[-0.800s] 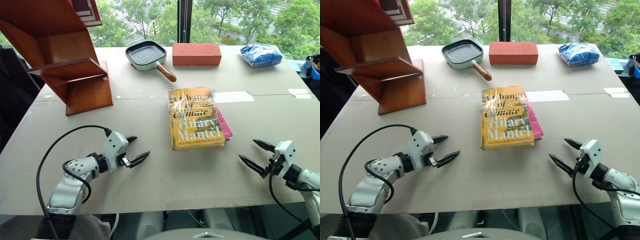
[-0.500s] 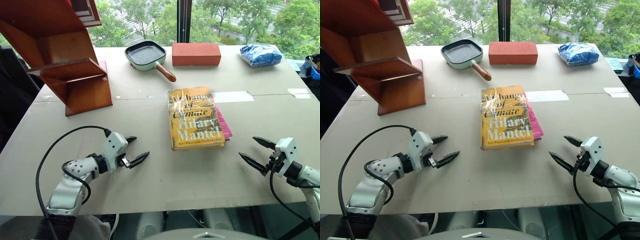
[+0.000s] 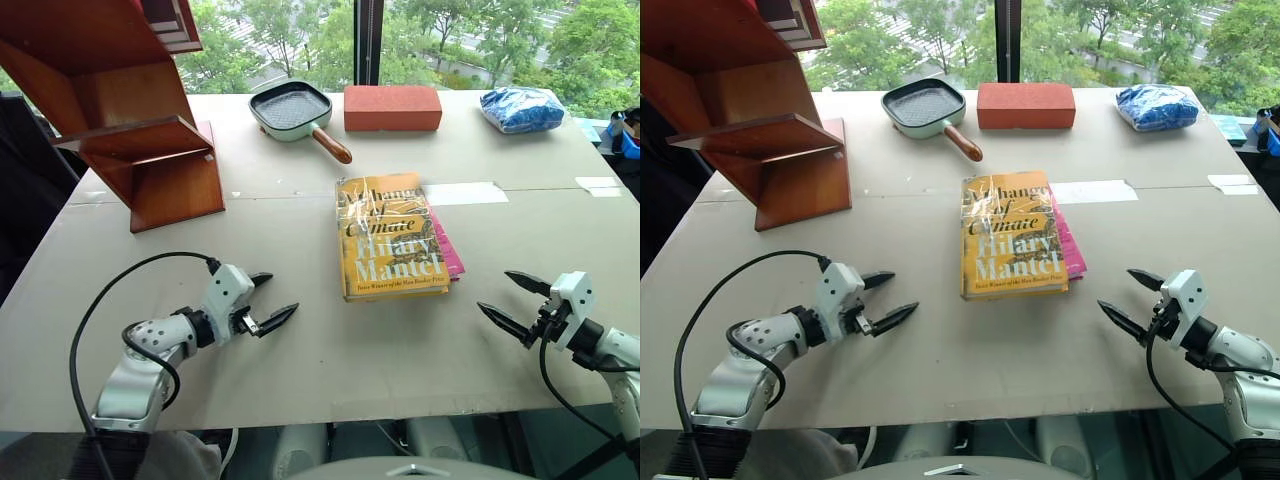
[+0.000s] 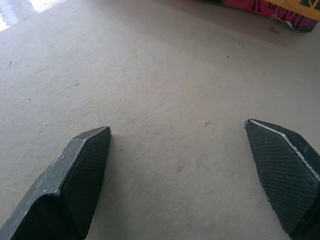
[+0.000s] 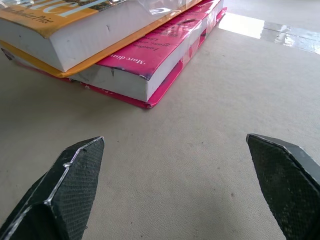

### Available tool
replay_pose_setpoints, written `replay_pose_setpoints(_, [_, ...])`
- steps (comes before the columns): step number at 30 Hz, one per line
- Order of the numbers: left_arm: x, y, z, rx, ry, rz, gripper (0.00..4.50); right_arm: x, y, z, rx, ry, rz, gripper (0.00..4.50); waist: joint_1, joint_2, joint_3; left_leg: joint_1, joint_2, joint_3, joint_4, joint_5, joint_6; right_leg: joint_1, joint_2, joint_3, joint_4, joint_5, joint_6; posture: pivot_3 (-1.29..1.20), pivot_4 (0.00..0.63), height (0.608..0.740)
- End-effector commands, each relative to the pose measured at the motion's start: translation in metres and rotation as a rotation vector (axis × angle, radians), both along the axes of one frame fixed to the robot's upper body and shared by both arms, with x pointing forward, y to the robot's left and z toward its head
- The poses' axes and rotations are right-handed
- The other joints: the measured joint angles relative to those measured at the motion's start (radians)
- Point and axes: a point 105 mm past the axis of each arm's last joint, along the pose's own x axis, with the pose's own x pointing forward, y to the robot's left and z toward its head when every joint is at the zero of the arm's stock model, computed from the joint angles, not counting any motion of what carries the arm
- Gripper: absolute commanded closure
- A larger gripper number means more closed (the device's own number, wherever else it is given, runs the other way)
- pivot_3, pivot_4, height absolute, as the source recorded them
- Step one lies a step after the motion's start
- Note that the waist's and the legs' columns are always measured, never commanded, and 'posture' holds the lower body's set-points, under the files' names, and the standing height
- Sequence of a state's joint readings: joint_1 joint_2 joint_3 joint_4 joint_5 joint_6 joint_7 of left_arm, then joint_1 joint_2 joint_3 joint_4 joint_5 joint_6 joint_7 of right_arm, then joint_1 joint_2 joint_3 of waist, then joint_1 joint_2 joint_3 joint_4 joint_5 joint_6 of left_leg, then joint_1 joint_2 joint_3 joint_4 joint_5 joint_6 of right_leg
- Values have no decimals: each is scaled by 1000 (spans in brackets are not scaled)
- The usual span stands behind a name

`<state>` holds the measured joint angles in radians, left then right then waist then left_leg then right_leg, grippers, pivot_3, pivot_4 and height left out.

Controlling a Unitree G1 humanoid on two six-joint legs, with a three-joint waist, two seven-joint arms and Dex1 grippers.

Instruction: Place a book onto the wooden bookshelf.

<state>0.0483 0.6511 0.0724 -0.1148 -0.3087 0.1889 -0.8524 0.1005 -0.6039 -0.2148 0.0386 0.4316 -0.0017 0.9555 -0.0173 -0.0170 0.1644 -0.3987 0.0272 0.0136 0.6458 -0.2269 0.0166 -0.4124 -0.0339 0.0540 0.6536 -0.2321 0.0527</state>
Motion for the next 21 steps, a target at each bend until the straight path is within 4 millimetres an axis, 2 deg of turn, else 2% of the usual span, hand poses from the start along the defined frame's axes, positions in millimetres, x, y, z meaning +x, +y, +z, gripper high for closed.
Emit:
replay_pose_setpoints(1, [7, -2, 19, -73, -16, 27, 86, -1, 4, 25, 4, -76, 38, 0, 1, 0, 0, 0, 0, 0, 0, 0, 0, 0, 0, 0, 0, 0, 0, 0, 150, 740])
replay_pose_setpoints(6, [18, -28, 33, -277, 100, 8, 86, -18, 17, 59, 44, -97, 123, 0, 10, -1, 3, -2, 0, -2, 1, 0, 0, 0, 0, -2, 0, 0, 0, 0, 150, 740])
replay_pose_setpoints(8, [20, -35, 35, -332, 148, -8, 86, -23, 19, 66, 40, -89, 148, 0, 7, -3, 4, -3, -1, -2, 1, 0, 0, 0, 0, -2, -1, 0, 0, 0, 150, 740])
replay_pose_setpoints(11, [31, -55, 42, -551, 308, -25, 86, -33, 27, 88, 62, -89, 212, 0, 6, -6, 7, -3, -2, -3, 1, 0, 0, 0, 0, -2, -1, 0, 1, 0, 150, 740])
replay_pose_setpoints(13, [27, -72, 42, -654, 446, -94, 86, -37, 33, 101, 79, -98, 244, 0, 6, -8, 8, -4, -3, -4, 2, 0, 0, 1, 0, -3, -1, 0, 1, 0, 150, 740])
replay_pose_setpoints(15, [22, -87, 42, -684, 518, -153, 86, -40, 38, 109, 81, -106, 269, 0, 0, -9, 8, -4, -4, -5, 3, 0, 0, 1, 1, -4, -1, 0, 1, 0, 150, 740])
replay_pose_setpoints(18, [23, -98, 41, -735, 612, -171, 86, -44, 46, 120, 93, -122, 290, 0, 1, -9, 8, -4, -4, -6, 3, 0, 0, 1, 2, -4, -1, 0, 1, 0, 150, 740])
replay_pose_setpoints(21, [27, -106, 29, -691, 687, -147, 86, -46, 53, 130, 81, -147, 306, 0, 3, -10, 9, -4, -4, -7, 3, 0, 0, 1, 2, -5, -1, 0, 1, 0, 150, 740])
